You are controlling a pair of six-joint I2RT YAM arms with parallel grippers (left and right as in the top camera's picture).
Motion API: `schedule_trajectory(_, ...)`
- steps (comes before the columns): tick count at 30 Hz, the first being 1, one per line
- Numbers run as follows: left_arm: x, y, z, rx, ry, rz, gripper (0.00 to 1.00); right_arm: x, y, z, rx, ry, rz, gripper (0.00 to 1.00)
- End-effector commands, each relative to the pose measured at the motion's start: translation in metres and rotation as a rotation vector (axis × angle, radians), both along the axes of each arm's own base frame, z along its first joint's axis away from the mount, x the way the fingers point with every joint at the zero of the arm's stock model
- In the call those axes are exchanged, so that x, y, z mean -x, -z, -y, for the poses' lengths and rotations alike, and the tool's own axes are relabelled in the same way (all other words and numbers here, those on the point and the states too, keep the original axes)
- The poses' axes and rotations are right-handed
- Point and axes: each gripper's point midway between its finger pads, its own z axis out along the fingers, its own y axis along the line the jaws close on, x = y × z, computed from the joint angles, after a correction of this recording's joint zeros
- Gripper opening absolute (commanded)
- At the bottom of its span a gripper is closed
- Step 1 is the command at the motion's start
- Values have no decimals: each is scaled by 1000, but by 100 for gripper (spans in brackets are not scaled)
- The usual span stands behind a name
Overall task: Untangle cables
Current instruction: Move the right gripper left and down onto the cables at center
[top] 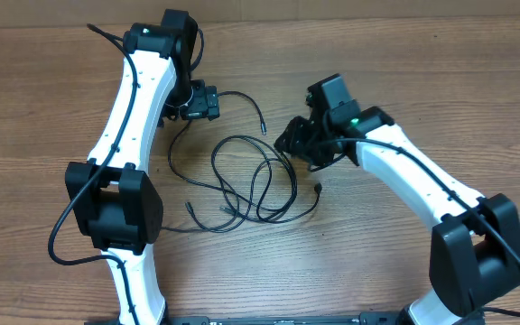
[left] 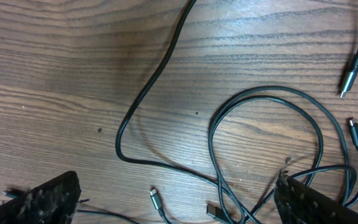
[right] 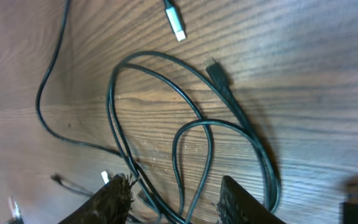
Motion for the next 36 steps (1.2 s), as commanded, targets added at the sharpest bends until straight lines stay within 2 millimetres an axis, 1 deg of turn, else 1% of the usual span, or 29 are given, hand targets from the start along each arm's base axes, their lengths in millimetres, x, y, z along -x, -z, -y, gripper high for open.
schedule_trajectory(1,0,6,-1,-12,-12,-12,99,11,30,-7,52,96,-65,45)
schedule_trajectory(5,0,6,-1,-12,-12,-13,100,16,39,-38,22,42,-12,45)
schedule_trajectory(6,0,6,-1,-12,-12,-13,100,18,40,-42,29,33,0,42)
schedule_trajectory(8,0,6,-1,-12,-12,-13,100,19,43,-43,66,33,21,37)
schedule_trajectory(10,0,6,-1,-12,-12,-12,99,21,47,-46,98,34,42,36)
schedule_trajectory(12,0,6,-1,-12,-12,-13,100,25,49,-53,100,36,42,37)
schedule_trajectory(14,0,6,-1,-12,-12,-13,100,33,50,-62,99,6,45,39)
schedule_trajectory(16,0,6,-1,-12,-12,-12,100,46,52,-70,114,-46,45,39)
schedule_trajectory(19,0,6,-1,-12,-12,-12,100,67,57,-73,170,-195,52,42)
schedule_trajectory(22,0,6,-1,-12,-12,-12,100,91,59,-81,148,-327,13,43)
schedule_trajectory(23,0,6,-1,-12,-12,-13,99,95,61,-79,166,-351,9,45)
schedule_trajectory(25,0,6,-1,-12,-12,-13,100,92,62,-76,189,-341,26,48)
schedule_trajectory(26,0,6,-1,-12,-12,-12,100,86,62,-72,218,-331,53,50)
schedule_trajectory(28,0,6,-1,-12,-12,-13,99,80,63,-69,248,-339,87,51)
schedule_trajectory(30,0,6,-1,-12,-12,-13,100,76,61,-70,246,-350,108,50)
schedule_trajectory(31,0,6,-1,-12,-12,-13,99,78,61,-72,241,-382,116,50)
schedule_trajectory(34,0,6,-1,-12,-12,-12,100,91,58,-82,185,-534,126,49)
schedule_trajectory(36,0,6,-1,-12,-12,-12,100,95,53,-88,150,-636,146,45)
